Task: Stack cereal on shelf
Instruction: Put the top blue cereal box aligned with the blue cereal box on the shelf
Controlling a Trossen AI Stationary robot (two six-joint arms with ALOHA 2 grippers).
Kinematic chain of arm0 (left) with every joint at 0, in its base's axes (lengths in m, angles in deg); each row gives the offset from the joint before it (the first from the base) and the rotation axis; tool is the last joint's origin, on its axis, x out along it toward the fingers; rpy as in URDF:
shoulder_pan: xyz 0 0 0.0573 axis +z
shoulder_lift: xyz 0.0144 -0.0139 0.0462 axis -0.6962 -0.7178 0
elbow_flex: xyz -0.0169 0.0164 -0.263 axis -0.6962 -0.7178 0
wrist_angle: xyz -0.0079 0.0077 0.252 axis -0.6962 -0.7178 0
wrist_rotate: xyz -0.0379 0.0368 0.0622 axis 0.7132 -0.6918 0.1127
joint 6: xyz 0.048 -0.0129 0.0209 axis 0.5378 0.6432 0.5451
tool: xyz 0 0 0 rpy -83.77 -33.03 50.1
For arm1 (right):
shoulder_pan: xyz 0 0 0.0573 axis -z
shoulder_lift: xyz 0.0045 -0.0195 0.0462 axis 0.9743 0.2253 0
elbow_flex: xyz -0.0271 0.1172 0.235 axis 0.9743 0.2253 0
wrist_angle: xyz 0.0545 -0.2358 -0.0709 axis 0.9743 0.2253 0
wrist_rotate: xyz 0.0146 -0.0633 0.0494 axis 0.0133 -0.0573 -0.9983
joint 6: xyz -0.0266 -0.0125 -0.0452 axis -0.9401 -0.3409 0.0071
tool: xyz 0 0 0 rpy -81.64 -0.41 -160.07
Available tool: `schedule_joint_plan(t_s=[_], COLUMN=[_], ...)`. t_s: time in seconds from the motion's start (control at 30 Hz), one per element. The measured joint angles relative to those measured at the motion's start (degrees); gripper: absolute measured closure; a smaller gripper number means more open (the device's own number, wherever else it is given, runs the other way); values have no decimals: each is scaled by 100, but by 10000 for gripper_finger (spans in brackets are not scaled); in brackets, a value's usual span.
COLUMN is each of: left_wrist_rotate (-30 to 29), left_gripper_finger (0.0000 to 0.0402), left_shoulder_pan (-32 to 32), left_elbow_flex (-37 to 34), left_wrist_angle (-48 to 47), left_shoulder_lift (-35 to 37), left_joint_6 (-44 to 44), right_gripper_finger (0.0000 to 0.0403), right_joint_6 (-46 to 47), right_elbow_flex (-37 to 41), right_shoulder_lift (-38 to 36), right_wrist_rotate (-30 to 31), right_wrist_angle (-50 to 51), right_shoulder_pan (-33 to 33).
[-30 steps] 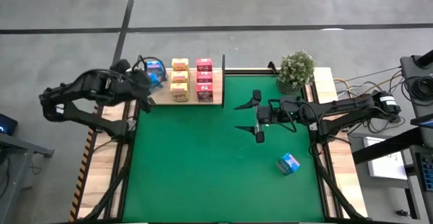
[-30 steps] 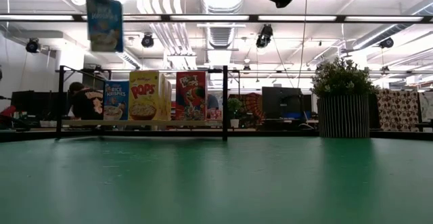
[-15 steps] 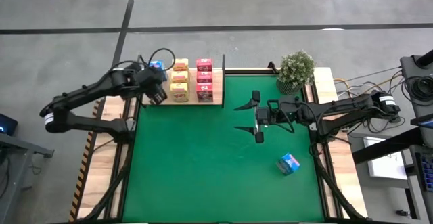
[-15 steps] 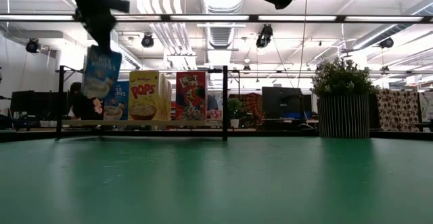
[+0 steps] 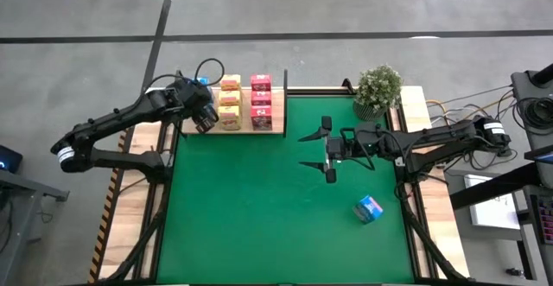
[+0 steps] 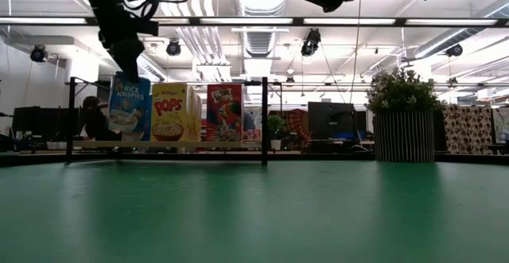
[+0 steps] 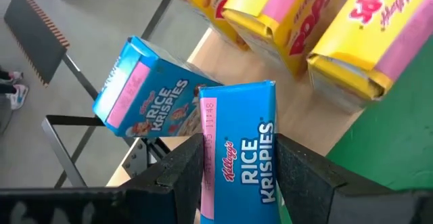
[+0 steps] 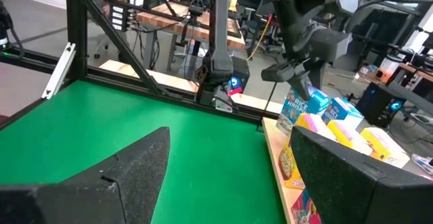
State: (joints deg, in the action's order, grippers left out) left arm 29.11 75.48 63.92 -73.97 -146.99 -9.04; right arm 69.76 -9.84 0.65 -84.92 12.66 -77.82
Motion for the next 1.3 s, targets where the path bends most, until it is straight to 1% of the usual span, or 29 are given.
schedule_joint_plan(t_s=[0.17,0.5,0.77,0.93,1.03,1.17,1.2,1.23,1.3], left_wrist_rotate=[-14,-26,-26,-26,-23,14,78,283,957], left_gripper_finger=[247,245,211,193,191,191,192,193,194], left_shoulder_pan=[6,120,181,188,182,170,170,184,273], left_elbow_flex=[-151,-163,-169,-169,-66,270,382,502,760], left_wrist_angle=[103,274,377,371,232,-83,-154,-211,-319], left_shoulder_lift=[-7,-1,0,2,10,39,39,43,44], left_joint_6=[225,688,1085,1138,1145,1123,1120,1110,1110], right_gripper_finger=[104,101,101,99,99,103,103,103,101], right_joint_6=[2,17,20,20,20,13,15,16,15], right_elbow_flex=[0,0,0,0,0,0,0,0,0], right_shoulder_lift=[0,1,0,0,2,0,0,0,2], right_wrist_rotate=[0,0,-2,-2,-2,-2,-2,-2,-2], right_wrist_angle=[2,42,46,48,48,49,49,49,51], right_shoulder_pan=[0,0,0,0,0,0,0,0,0])
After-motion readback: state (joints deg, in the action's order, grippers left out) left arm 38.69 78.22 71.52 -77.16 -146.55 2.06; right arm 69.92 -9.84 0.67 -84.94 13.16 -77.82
